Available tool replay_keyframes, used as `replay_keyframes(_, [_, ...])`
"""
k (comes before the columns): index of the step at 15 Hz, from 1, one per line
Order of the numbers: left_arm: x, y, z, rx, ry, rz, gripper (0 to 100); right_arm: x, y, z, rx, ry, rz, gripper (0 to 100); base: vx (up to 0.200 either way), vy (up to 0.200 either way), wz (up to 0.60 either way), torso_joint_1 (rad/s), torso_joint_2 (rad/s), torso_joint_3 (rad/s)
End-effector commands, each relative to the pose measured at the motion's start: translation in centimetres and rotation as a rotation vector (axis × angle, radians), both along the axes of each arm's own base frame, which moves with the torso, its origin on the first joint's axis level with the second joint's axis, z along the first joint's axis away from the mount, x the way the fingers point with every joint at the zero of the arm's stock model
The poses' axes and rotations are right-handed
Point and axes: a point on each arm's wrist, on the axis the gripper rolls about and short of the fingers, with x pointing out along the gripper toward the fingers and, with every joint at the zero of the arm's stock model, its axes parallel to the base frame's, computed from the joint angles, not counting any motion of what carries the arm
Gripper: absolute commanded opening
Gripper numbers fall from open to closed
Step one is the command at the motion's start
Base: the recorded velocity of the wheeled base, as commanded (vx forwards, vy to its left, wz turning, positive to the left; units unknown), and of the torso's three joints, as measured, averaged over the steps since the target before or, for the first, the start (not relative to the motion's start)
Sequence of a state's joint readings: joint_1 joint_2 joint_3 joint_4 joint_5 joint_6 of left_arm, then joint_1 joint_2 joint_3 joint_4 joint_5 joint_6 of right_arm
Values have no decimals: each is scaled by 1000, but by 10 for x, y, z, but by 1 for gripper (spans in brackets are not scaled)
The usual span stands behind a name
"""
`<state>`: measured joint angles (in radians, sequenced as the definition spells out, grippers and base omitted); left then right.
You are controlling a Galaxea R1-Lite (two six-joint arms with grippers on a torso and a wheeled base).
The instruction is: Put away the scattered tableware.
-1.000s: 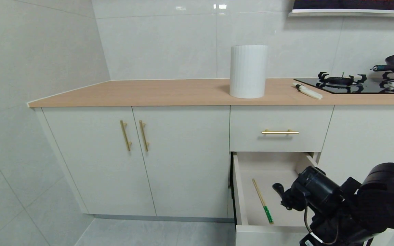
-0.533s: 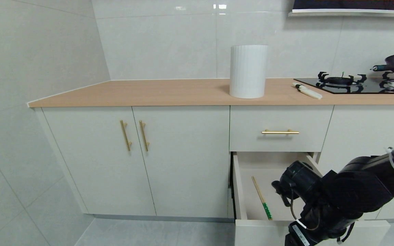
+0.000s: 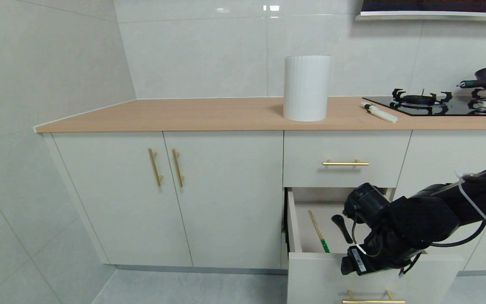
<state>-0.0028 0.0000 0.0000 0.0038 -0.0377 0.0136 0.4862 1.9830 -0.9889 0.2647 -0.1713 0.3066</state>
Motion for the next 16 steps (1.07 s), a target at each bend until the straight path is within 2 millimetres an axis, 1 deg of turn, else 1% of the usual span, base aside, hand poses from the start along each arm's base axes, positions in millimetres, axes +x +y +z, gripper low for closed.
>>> replay_keyframes(1, [0,0,0,0,1,1,100,8,-6,-4,3,-2,-32,100,0,0,0,0,0,0])
replay_keyframes(4, [0,0,0,0,1,1,100,20,-11,-3,26,-23,-86,100,0,0,0,0,0,0])
replay_keyframes(8, [0,0,0,0,1,1,100,37,-18,-11,51,-60,-156,100,0,0,0,0,0,0])
replay_keyframes(12, [0,0,0,0,1,1,100,49,-25,-17,53,-84,-196,100,0,0,0,0,0,0])
replay_keyframes(16, [0,0,0,0,1,1,100,70,-36,-37,30,-170,-260,100,0,0,0,0,0,0])
